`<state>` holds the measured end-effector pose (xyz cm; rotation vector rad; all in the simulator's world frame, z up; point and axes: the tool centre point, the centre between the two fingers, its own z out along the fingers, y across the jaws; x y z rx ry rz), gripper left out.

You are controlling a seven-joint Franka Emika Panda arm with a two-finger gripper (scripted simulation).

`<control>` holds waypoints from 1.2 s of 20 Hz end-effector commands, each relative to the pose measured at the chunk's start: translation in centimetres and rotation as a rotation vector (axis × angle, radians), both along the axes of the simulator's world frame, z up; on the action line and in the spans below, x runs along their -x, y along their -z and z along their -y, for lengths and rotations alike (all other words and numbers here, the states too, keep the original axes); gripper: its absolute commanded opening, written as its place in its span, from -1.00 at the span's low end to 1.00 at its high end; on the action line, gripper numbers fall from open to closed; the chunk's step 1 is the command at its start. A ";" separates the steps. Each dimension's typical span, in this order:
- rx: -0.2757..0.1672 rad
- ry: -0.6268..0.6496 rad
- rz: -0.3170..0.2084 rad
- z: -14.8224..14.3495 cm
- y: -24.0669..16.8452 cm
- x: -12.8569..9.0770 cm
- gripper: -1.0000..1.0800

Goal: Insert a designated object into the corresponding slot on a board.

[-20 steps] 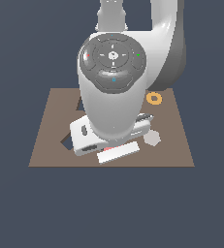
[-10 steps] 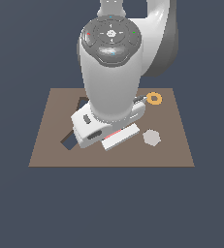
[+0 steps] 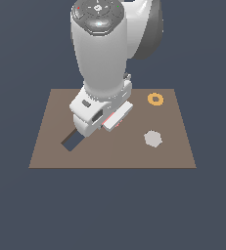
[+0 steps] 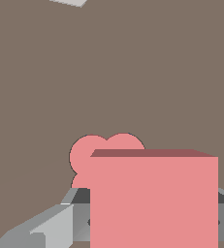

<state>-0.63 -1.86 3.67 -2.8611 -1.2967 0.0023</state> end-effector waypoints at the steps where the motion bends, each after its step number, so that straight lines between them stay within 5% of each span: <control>1: 0.000 -0.090 0.001 0.8 -0.1 1.4 -1.00; 12: 0.001 -0.398 0.001 4.7 -0.3 5.3 -1.00; 24: 0.001 -0.559 0.001 7.3 -0.4 6.6 -1.00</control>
